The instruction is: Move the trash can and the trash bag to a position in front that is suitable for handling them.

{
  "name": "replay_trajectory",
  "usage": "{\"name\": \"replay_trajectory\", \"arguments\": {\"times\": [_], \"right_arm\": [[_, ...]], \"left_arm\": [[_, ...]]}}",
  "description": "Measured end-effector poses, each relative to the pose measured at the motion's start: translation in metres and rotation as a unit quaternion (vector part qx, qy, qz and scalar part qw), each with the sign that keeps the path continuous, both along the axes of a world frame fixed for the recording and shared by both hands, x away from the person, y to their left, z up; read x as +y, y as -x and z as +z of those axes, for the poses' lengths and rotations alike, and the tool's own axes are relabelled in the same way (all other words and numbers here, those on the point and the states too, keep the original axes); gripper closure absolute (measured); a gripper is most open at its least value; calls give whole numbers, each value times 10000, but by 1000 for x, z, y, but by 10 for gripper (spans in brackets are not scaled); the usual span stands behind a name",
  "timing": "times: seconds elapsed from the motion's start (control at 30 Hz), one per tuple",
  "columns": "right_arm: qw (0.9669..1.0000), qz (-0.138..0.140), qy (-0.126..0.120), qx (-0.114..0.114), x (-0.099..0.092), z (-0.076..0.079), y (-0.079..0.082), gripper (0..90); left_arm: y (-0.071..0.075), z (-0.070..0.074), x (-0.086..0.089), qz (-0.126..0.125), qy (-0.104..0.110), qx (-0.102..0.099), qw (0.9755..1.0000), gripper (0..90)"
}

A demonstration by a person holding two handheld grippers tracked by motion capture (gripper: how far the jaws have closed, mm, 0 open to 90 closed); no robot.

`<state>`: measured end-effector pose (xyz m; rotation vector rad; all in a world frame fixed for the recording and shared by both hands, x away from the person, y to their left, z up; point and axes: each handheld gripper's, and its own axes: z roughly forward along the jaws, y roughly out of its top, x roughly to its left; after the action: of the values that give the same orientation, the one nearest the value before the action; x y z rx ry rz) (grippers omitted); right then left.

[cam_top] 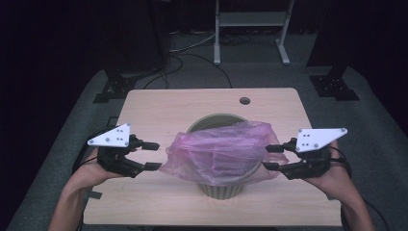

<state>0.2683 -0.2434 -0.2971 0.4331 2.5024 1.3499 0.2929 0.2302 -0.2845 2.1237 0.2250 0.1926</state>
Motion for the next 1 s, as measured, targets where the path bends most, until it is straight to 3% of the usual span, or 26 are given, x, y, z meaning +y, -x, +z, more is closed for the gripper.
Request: {"name": "replay_trajectory", "arguments": {"times": [0.23,0.3,0.37,0.47,0.5,0.53,0.57,0.6,0.63,0.67,0.77,1.0], "right_arm": [[9999,20,147,-66,8,3,-7,460],[9998,28,201,-87,10,3,-9,442],[9997,11,236,-109,11,4,-9,441],[9994,-69,296,-141,12,4,-12,486],[9996,-63,263,-60,11,4,-14,544],[9995,-143,277,88,12,5,-17,714],[9993,-184,286,151,12,5,-19,783],[9993,-184,286,151,12,5,-19,783],[9990,-266,171,327,12,7,-23,860],[9990,-266,171,327,12,7,-23,860],[9977,-234,-120,623,9,8,-30,900],[9953,-329,-281,871,6,8,-35,900]], "left_arm": [[-8,9,-22,-53,-56,-42,10000,374],[-12,8,-33,-40,-193,-97,9998,424],[-14,8,-35,-32,-180,-77,9998,453],[-21,8,-38,-13,-141,-78,9999,707],[-23,7,-38,5,-110,-70,9999,707],[-26,6,-38,75,-103,-53,9999,826],[-31,4,-38,174,-111,-32,9998,868],[-31,4,-38,174,-111,-32,9998,883],[-35,2,-39,234,-86,-11,9997,889],[-35,2,-39,234,-86,-11,9997,891],[-42,1,-38,249,-81,26,9997,894],[-45,0,-38,226,-153,11,9996,893]]}}
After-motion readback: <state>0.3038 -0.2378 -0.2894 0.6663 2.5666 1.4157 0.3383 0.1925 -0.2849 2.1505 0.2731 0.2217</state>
